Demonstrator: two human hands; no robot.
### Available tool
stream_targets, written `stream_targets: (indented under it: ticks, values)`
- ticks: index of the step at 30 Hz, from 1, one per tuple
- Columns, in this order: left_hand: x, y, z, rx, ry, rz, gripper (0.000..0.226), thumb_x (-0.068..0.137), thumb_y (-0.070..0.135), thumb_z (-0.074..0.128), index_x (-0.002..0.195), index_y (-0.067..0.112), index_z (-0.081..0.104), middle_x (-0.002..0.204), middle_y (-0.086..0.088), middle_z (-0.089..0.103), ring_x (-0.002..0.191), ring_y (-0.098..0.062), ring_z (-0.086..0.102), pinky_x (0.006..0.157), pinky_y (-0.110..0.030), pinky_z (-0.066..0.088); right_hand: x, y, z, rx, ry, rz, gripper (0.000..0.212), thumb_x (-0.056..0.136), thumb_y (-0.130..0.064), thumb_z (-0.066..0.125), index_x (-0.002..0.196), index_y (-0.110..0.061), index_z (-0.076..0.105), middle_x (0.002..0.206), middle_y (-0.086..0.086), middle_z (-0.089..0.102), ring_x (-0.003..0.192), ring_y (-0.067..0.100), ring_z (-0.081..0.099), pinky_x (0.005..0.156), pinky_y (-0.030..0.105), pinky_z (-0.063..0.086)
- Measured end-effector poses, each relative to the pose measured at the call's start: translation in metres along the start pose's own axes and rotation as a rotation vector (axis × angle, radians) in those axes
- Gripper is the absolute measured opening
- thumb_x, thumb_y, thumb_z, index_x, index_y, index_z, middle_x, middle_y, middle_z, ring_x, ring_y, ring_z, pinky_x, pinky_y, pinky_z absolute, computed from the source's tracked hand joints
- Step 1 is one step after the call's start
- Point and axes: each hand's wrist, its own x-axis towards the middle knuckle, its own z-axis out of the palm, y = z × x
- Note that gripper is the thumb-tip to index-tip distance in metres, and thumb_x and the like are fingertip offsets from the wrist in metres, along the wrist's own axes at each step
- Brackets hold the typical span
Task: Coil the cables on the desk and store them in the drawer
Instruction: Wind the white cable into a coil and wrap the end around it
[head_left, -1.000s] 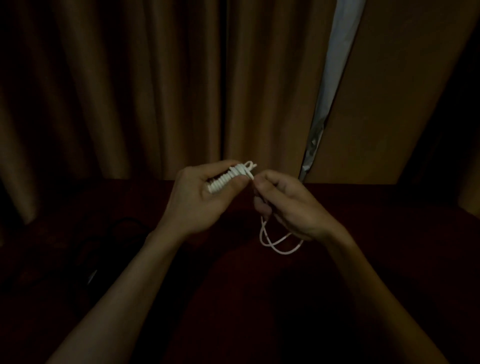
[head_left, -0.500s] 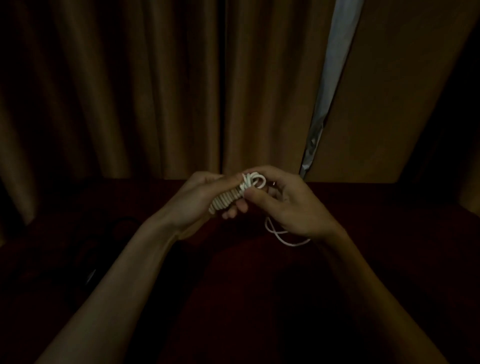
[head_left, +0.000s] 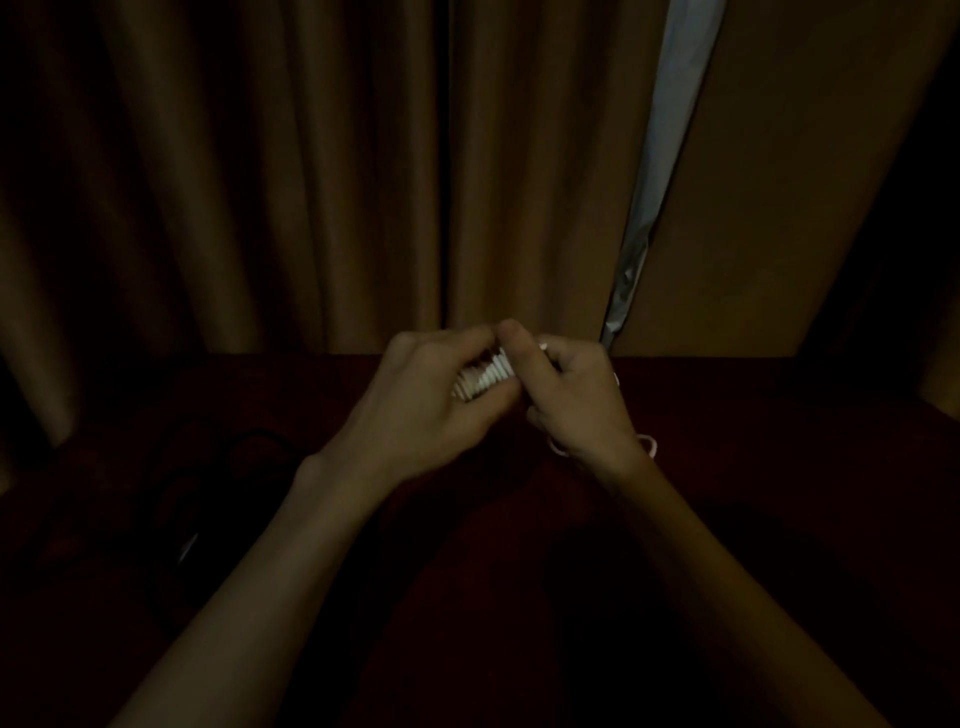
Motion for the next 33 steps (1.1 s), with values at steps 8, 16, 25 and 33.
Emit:
stream_targets:
  ticks: [8,16,25,33]
  values:
    - [0.002,-0.009,-0.006,-0.332,0.093,-0.259,0.017,0.098,0.018,0.066,0.102,0.031,0.075,0.08,0.02,0.072,0.073,0.008,0.065,0.065,-0.014,0.047,-0.001,-0.009,-0.01,0.288,-0.329,0.118,0.035,0.103,-0.035,0.042,0.095,-0.004,0.056,0.051,-0.003,0.034,0.037,0.001,0.028,0.036,0.015,0.021]
    - [0.003,-0.005,-0.007,-0.831,-0.064,-0.493,0.016,0.092,0.03,0.068,0.087,0.024,0.081,0.068,-0.008,0.066,0.051,-0.011,0.052,0.043,-0.022,0.04,-0.001,-0.009,-0.023,0.405,-0.405,0.038,0.043,0.094,-0.004,0.058,0.134,-0.01,0.044,0.082,0.003,0.056,0.051,0.002,0.047,0.045,0.012,0.038]
    - [0.0,-0.009,-0.009,-0.688,-0.264,-0.499,0.02,0.09,0.025,0.065,0.104,0.013,0.073,0.076,-0.005,0.071,0.063,-0.019,0.062,0.056,-0.03,0.049,0.0,-0.004,-0.024,0.025,-0.3,-0.047,0.028,0.095,-0.004,0.067,0.123,-0.007,0.067,0.097,0.01,0.062,0.066,0.022,0.061,0.057,0.026,0.047]
    - [-0.002,-0.017,-0.007,-0.087,-0.073,-0.139,0.067,0.076,0.042,0.086,0.135,0.02,0.063,0.115,0.012,0.072,0.104,0.004,0.066,0.089,-0.018,0.052,0.0,0.007,-0.015,-0.167,-0.161,-0.025,0.029,0.101,-0.042,0.058,0.093,-0.015,0.066,0.056,0.009,0.063,0.051,0.017,0.061,0.059,0.04,0.047]
